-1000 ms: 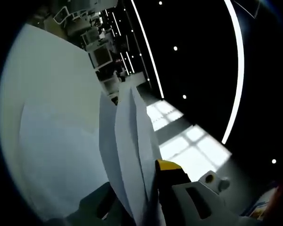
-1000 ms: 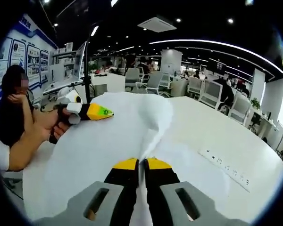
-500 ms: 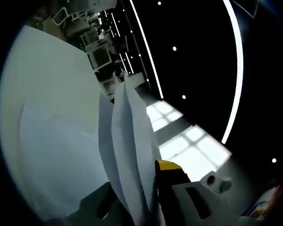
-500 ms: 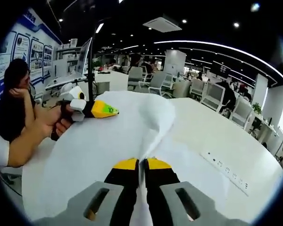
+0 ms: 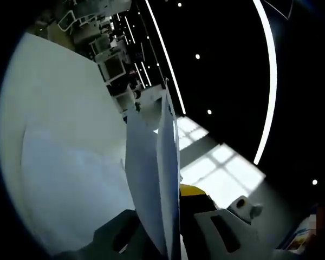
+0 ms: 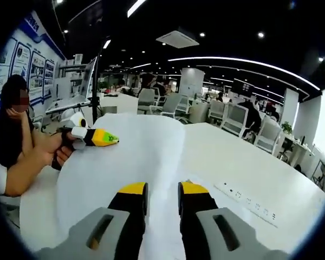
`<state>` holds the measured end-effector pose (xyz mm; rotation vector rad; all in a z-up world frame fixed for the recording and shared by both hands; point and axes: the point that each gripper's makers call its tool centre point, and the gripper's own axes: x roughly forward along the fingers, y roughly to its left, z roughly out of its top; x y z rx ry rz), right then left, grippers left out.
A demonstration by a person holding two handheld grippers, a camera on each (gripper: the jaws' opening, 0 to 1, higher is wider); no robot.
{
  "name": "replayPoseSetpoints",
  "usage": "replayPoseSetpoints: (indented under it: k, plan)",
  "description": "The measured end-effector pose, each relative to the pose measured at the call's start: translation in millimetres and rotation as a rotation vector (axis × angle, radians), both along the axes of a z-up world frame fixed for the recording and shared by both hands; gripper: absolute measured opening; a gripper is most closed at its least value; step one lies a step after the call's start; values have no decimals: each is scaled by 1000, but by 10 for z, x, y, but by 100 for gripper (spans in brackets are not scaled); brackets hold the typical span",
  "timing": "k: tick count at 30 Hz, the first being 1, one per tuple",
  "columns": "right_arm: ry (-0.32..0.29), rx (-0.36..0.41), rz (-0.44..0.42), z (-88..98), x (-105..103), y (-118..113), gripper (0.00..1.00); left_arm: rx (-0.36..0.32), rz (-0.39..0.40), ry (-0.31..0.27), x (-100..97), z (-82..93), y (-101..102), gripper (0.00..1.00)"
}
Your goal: Organize the stack of printing papers by aligning and flattening the scattered papers on the table
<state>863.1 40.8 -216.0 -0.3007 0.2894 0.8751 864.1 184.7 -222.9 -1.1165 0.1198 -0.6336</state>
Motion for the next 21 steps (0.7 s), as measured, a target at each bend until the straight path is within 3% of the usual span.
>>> replayPoseSetpoints:
  k: [4,8,12,16,19,21]
  plan:
    - [-18,14,-28,37,65,-86,24,-3,-3,-5,-1,15,0,6]
    - [4,43,-1,5,39,-3,24,-8,-6,-8,-2,24,-4,6]
    - [59,25,18,-227,63,113,24,-21,-19,-17,-37,52,-44,6]
    - [95,-57,-71,-548,276,-49,23,-32,-29,-22,-57,73,-66,6]
    - [101,-60,-84,-605,339,-120,23,-29,-31,-23,-72,77,-74,6]
    - [108,-29,-93,-549,338,-143,23,-27,-29,-25,-66,80,-62,6]
